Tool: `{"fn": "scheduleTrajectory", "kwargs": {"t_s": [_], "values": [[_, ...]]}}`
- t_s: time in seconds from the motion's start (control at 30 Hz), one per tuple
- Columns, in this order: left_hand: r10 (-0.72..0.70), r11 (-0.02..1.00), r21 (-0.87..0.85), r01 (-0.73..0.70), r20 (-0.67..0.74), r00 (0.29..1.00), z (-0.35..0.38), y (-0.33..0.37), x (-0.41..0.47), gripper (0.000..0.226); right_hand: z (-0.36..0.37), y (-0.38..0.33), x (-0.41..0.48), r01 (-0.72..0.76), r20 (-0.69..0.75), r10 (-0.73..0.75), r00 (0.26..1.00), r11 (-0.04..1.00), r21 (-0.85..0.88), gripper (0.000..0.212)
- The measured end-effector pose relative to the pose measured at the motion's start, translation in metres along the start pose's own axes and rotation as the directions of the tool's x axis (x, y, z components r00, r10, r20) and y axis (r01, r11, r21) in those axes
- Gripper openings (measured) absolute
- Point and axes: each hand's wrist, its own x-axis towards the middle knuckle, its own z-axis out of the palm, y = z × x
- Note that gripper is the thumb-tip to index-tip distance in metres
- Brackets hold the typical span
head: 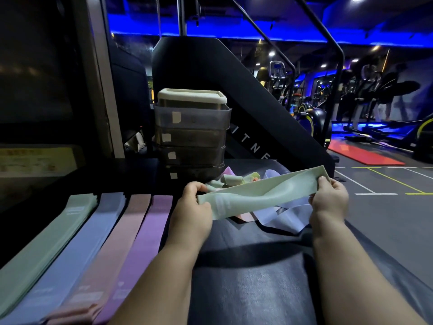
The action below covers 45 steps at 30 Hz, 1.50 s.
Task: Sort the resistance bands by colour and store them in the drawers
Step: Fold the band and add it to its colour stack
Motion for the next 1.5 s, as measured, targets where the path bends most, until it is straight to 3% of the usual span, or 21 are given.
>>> {"fn": "scheduleTrajectory", "kwargs": {"t_s": [0.13, 0.27, 0.47, 0.73, 0.9, 1.1, 1.2, 1.37, 1.43, 1.5], "values": [[0.075, 0.996, 0.048, -0.078, 0.046, 0.996, -0.025, 0.007, -0.009, 0.039, 0.004, -0.004, -0.008, -0.001, 0.066, 0.000, 0.998, 1.000, 0.014, 0.024], [0.072, 0.992, 0.100, -0.074, 0.028, 0.997, -0.070, -0.001, -0.020, 0.043, 0.020, -0.006, -0.036, -0.030, 0.231, 0.016, 0.973, 0.998, 0.056, 0.024], [0.099, 0.972, 0.224, -0.068, -0.128, 0.987, -0.139, -0.025, -0.041, 0.013, 0.052, -0.010, -0.089, -0.023, 0.514, -0.013, 0.858, 0.998, 0.064, 0.026], [0.076, 0.956, 0.292, -0.011, -0.211, 0.974, -0.190, -0.050, -0.060, 0.011, 0.093, -0.010, -0.130, 0.029, 0.551, 0.034, 0.834, 0.994, -0.105, 0.031], [-0.002, 0.961, 0.269, 0.070, -0.244, 0.970, -0.216, -0.064, -0.058, 0.014, 0.137, -0.020, -0.157, 0.072, 0.567, 0.044, 0.823, 0.981, -0.180, 0.021], [-0.081, 0.957, 0.252, 0.144, -0.245, 0.966, -0.249, -0.080, -0.058, 0.012, 0.190, -0.021, -0.194, -0.097, 0.603, 0.212, 0.769, 0.971, -0.218, 0.025], [-0.112, 0.957, 0.235, 0.168, -0.236, 0.965, -0.266, -0.087, -0.059, 0.012, 0.215, -0.021, -0.213, -0.155, 0.653, 0.262, 0.710, 0.964, -0.218, 0.027], [-0.122, 0.968, 0.189, 0.168, -0.231, 0.965, -0.286, -0.093, -0.063, 0.009, 0.248, -0.022, -0.240, -0.404, 0.683, 0.487, 0.545, 0.866, -0.295, 0.022], [-0.126, 0.970, 0.168, 0.174, -0.260, 0.957, -0.291, -0.095, -0.064, 0.010, 0.258, -0.021, -0.249, -0.390, 0.711, 0.507, 0.488, 0.855, -0.342, 0.022], [-0.129, 0.971, 0.159, 0.178, -0.279, 0.951, -0.296, -0.099, -0.066, 0.012, 0.267, -0.019, -0.258, -0.342, 0.719, 0.500, 0.484, 0.864, -0.370, 0.023]]}}
